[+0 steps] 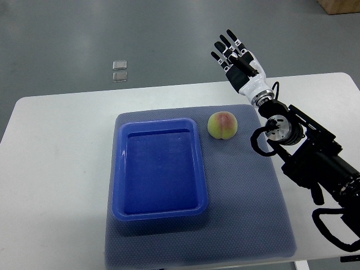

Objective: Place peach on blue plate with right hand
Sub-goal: 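Swing the right hand over and lower it toward the peach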

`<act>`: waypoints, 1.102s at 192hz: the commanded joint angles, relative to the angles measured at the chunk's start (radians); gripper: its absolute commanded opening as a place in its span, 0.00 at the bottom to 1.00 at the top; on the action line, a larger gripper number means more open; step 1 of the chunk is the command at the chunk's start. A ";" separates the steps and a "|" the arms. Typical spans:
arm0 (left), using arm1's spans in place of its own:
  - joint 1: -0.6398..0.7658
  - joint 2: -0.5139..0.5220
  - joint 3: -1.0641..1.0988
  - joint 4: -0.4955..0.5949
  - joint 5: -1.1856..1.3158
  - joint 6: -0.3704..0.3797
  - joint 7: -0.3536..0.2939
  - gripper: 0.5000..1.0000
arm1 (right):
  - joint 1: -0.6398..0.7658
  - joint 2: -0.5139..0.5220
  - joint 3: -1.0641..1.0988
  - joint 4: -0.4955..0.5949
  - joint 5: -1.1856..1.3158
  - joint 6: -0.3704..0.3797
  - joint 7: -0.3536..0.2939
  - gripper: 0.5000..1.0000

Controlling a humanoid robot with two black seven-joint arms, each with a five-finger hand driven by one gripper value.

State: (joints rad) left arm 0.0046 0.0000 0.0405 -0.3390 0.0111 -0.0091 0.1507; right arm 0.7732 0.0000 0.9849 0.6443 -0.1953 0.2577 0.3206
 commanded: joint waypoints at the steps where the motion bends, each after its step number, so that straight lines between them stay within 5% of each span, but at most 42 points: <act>1: 0.000 0.000 -0.001 0.000 0.000 0.001 0.000 1.00 | 0.001 0.000 0.000 0.000 -0.001 0.000 0.000 0.86; 101: 0.000 0.000 -0.005 -0.003 -0.005 0.000 0.001 1.00 | 0.049 -0.026 -0.086 0.000 -0.093 0.012 -0.018 0.86; 151: -0.002 0.000 -0.004 -0.006 -0.005 -0.009 0.001 1.00 | 0.276 -0.225 -0.508 0.011 -0.391 0.080 -0.067 0.86; 174: -0.002 0.000 -0.005 -0.015 -0.005 -0.014 0.001 1.00 | 0.440 -0.334 -0.775 0.067 -0.604 0.187 -0.192 0.86; 184: -0.002 0.000 -0.005 -0.015 -0.005 -0.014 0.001 1.00 | 0.440 -0.334 -0.775 0.067 -0.604 0.187 -0.192 0.86; 185: -0.002 0.000 -0.005 -0.017 -0.006 -0.014 0.001 1.00 | 0.522 -0.365 -0.876 0.104 -0.668 0.237 -0.265 0.86; 187: -0.002 0.000 -0.005 -0.017 -0.007 -0.015 0.001 1.00 | 0.541 -0.371 -0.899 0.112 -0.676 0.250 -0.281 0.86; 212: -0.002 0.000 -0.005 -0.025 -0.010 -0.015 0.000 1.00 | 0.718 -0.391 -1.080 0.170 -0.694 0.327 -0.373 0.86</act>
State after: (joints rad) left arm 0.0028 0.0000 0.0353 -0.3604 0.0046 -0.0233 0.1519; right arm 1.3576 -0.3743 0.0417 0.7749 -0.8682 0.5281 0.0158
